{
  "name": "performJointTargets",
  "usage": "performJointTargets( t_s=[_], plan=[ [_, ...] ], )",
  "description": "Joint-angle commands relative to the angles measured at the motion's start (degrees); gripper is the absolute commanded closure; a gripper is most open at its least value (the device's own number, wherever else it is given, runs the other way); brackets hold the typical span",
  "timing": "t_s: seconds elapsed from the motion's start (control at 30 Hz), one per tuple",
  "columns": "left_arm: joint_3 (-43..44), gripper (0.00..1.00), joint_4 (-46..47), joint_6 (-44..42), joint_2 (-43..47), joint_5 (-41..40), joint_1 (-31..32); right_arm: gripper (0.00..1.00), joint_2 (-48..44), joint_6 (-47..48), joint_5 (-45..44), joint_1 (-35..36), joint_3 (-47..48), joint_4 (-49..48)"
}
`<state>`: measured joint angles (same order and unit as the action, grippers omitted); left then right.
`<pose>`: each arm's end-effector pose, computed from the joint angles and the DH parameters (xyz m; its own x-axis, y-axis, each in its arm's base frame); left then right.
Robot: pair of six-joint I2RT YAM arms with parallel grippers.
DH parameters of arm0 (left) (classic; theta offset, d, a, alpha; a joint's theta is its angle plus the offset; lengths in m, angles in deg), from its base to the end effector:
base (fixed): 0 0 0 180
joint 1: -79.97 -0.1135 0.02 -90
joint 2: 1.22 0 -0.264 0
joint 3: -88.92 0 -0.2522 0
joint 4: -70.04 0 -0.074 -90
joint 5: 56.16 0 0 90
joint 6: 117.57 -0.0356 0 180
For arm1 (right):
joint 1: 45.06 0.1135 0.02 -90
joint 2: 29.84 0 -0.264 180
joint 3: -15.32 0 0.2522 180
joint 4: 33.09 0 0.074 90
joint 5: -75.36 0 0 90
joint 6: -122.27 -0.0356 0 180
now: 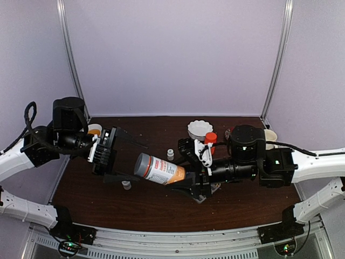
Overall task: Sort the pills into containers
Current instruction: Unscrew the lid of the pill bottle from the pill bottle.
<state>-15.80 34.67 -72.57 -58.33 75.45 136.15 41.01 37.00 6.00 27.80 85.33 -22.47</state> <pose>0.0986 -0.1896 0.3841 0.5725 0.0953 -0.8143 0.8053 -0.2521 0.5366 0.0737 0.2815 0.3379 0.0238 -0.1847 -0.9825 -0.9975 -0.0698 -0.0110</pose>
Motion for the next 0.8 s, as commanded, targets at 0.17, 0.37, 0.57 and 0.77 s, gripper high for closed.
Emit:
performJointTargets(
  t_s=[0.17,0.37,0.57,0.77],
  plan=[
    [2.4,0.36,-1.5,-1.0,-1.1,2.4,-0.2,1.00,0.5,0.6,0.1,-0.2,2.9,-0.6],
    [4.1,0.77,-1.5,3.1,-2.0,2.6,-0.1,1.00,0.6,3.0,-3.5,-0.2,3.5,1.7],
    [7.1,0.99,7.1,25.8,-4.3,-2.8,-0.1,1.00,-0.3,10.9,-15.8,-0.1,3.6,1.8],
    [13.9,1.00,5.3,52.2,-7.1,-15.9,0.7,1.00,-2.3,19.9,-29.3,0.3,-0.6,-8.3]
  ],
)
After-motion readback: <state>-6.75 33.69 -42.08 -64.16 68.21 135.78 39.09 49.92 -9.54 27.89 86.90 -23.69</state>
